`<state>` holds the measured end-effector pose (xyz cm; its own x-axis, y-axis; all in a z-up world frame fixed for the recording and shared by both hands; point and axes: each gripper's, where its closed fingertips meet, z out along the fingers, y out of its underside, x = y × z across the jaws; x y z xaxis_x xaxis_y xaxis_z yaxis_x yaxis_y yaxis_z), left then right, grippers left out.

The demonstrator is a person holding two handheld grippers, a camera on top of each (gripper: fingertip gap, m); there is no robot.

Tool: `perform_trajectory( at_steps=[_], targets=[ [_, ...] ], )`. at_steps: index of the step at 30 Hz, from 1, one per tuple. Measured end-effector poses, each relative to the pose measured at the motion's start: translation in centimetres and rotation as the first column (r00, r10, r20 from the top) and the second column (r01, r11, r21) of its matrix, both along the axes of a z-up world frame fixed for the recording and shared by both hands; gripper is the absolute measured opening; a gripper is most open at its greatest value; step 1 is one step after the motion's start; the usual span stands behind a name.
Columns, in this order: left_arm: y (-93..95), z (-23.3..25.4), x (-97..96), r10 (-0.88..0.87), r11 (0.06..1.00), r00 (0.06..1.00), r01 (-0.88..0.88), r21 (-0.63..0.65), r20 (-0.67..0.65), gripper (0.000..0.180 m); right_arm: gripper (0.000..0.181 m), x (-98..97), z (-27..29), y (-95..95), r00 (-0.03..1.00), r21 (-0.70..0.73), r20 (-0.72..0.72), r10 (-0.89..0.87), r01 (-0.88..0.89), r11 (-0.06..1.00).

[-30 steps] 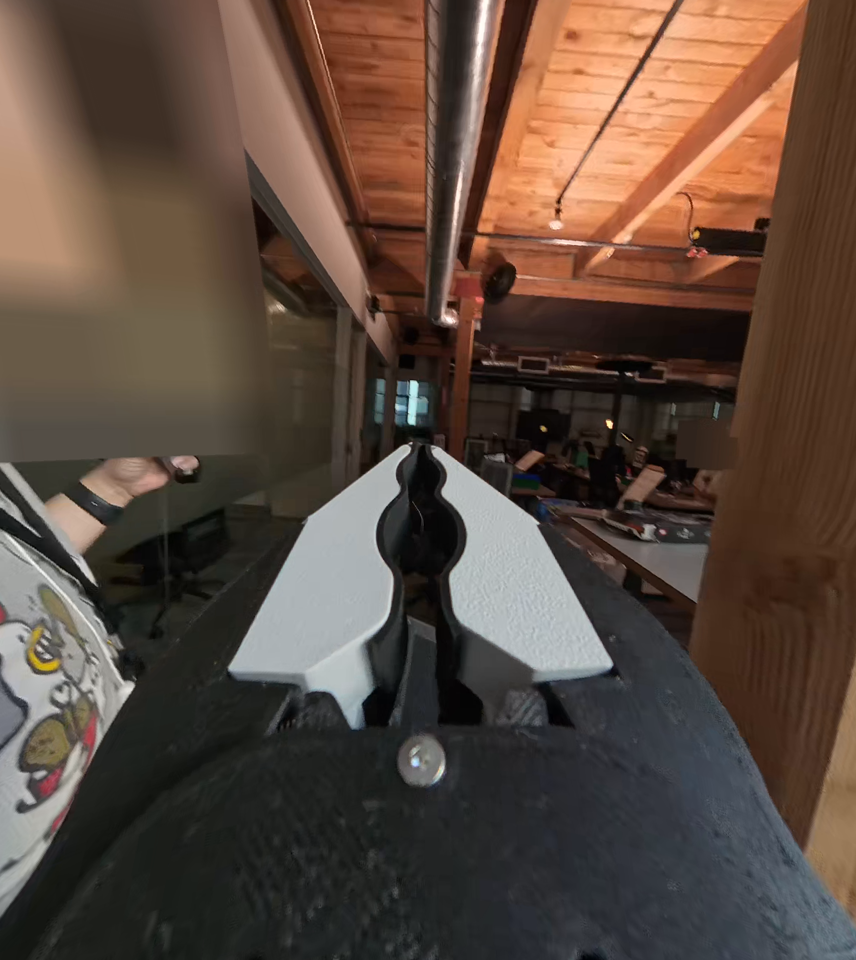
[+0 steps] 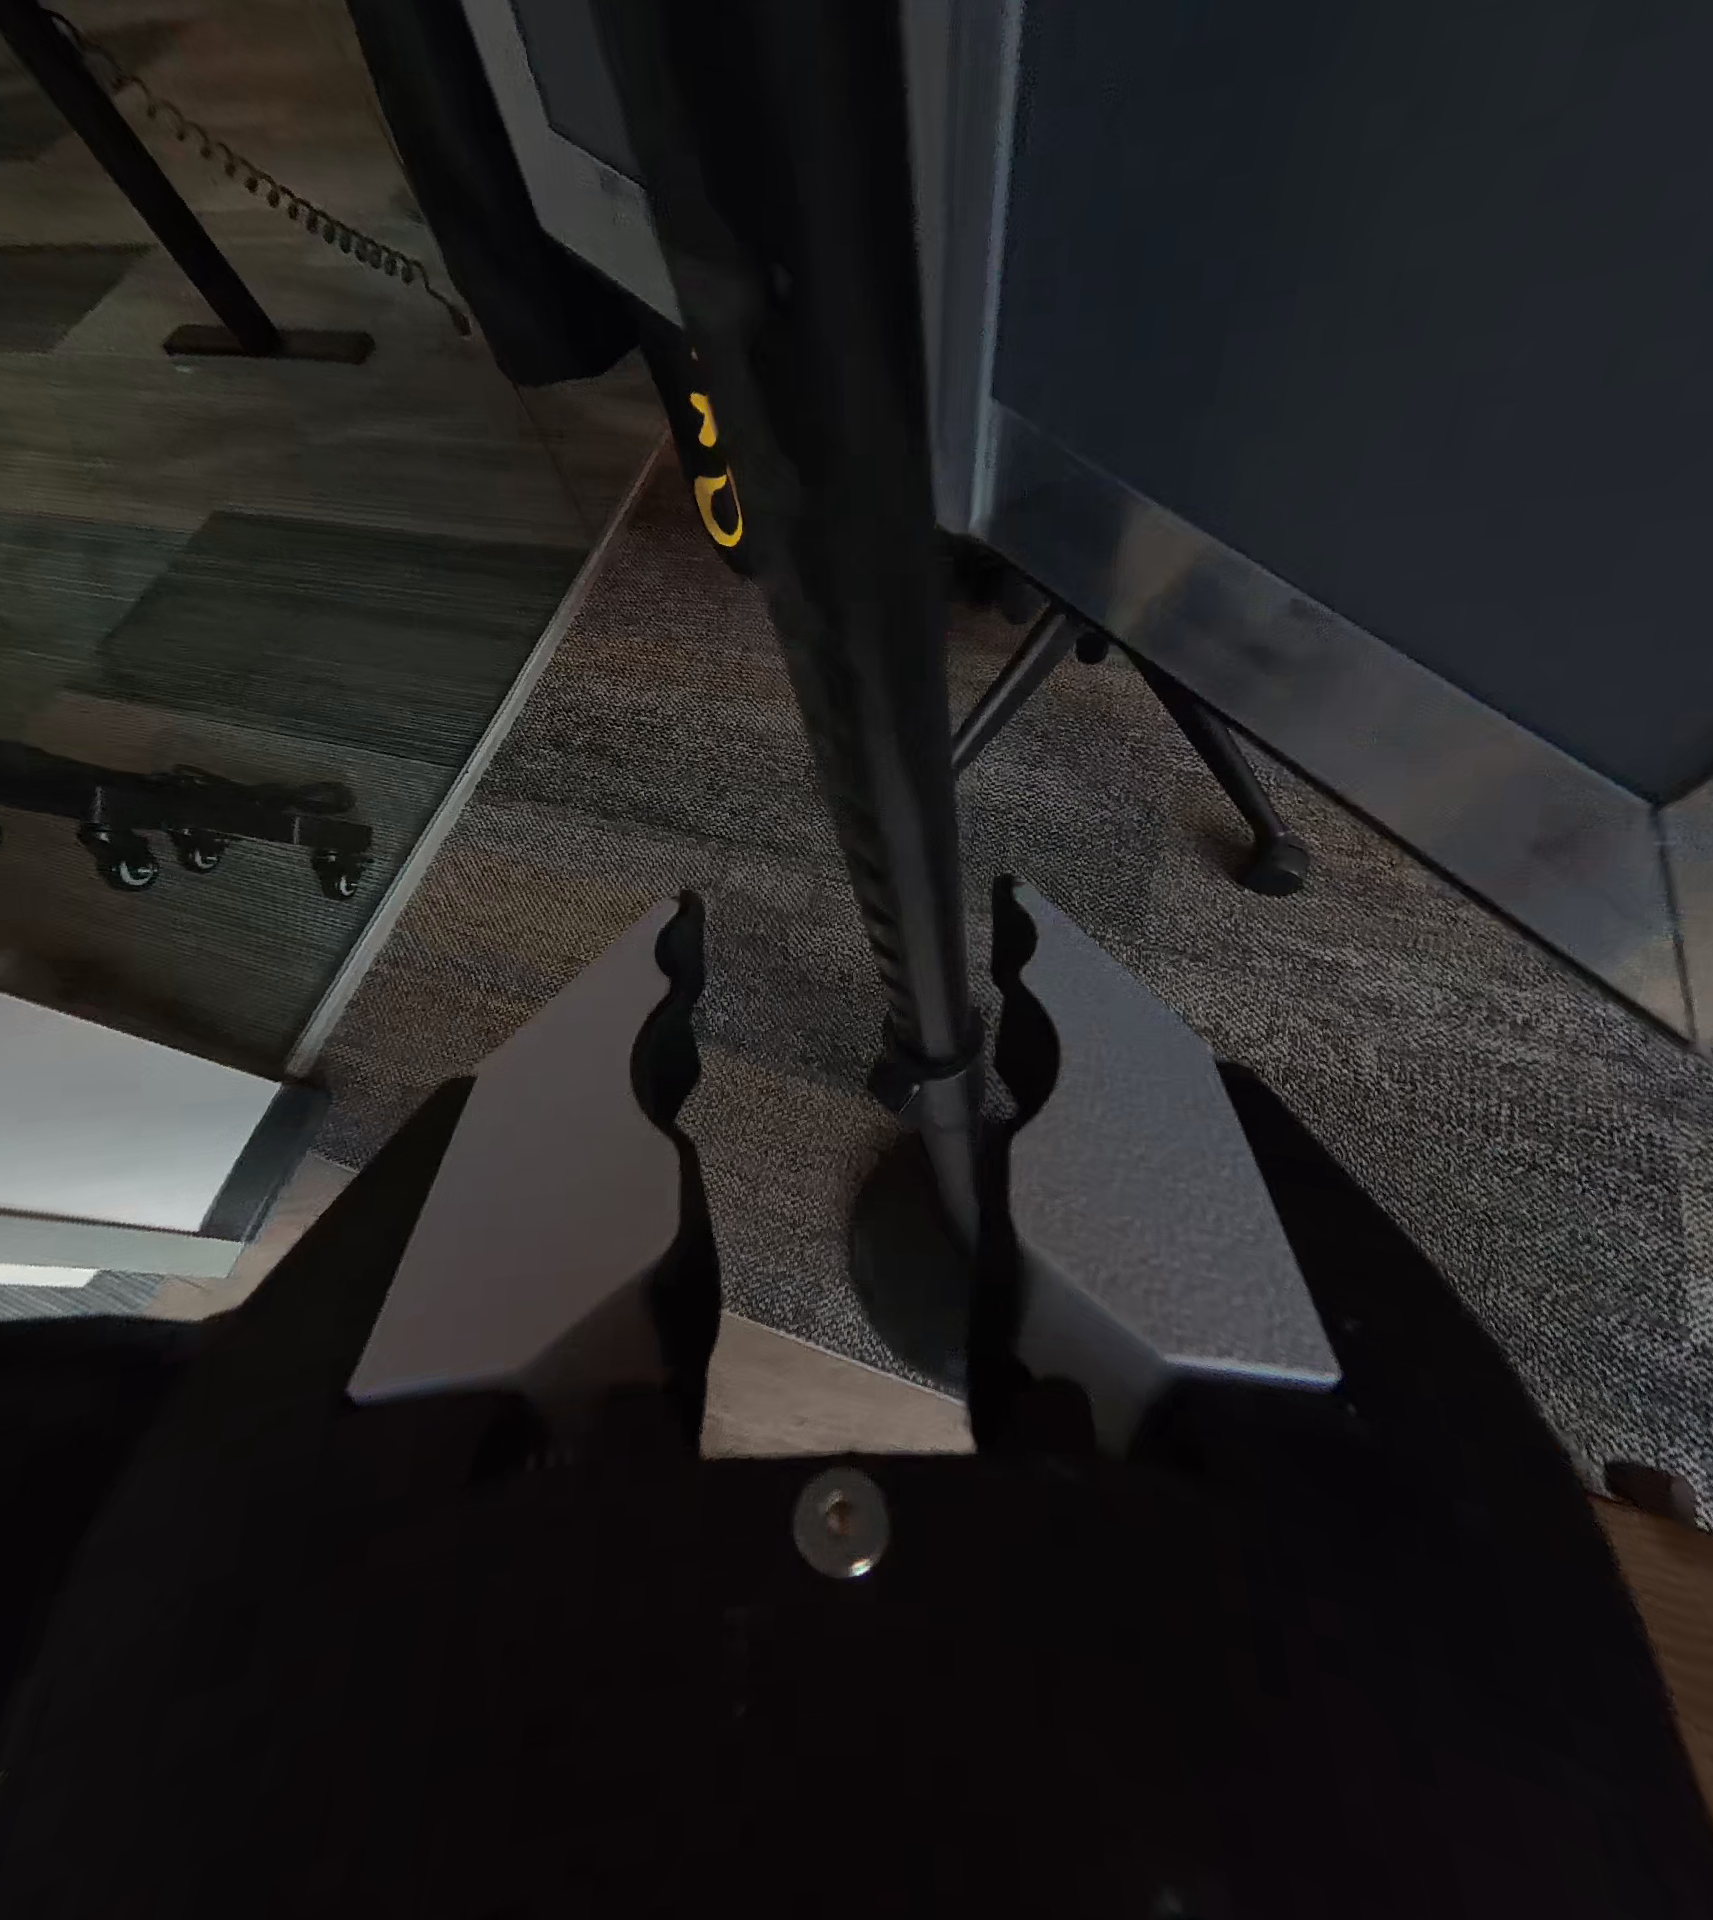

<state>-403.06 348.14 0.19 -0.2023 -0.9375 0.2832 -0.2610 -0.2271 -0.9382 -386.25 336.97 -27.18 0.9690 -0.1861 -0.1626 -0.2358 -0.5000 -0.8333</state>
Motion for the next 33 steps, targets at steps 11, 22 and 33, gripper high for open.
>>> perform_trajectory(
  at_steps=[11,22,33],
  targets=[
    [-9.6,-14.7,-4.3,0.042,0.987,0.98,-0.071,-0.147,-0.192,0.016,0.05,-0.1,-3.1,5.8,0.97,0.26,0.024,0.243,-0.241,0.935],
    [-11.3,-33.2,-1.9,-0.225,0.956,0.953,0.175,-0.234,-0.203,0.013,0.018,-0.4,-2.0,8.0,0.933,0.353,0.157,0.324,-0.359,0.864],
    [-11.2,-50.1,15.2,-0.336,0.94,0.929,0.342,0.012,-0.156,0.059,0.018,-0.2,-2.0,7.8,0.922,0.357,0.163,0.351,-0.387,0.85]
  ],
)
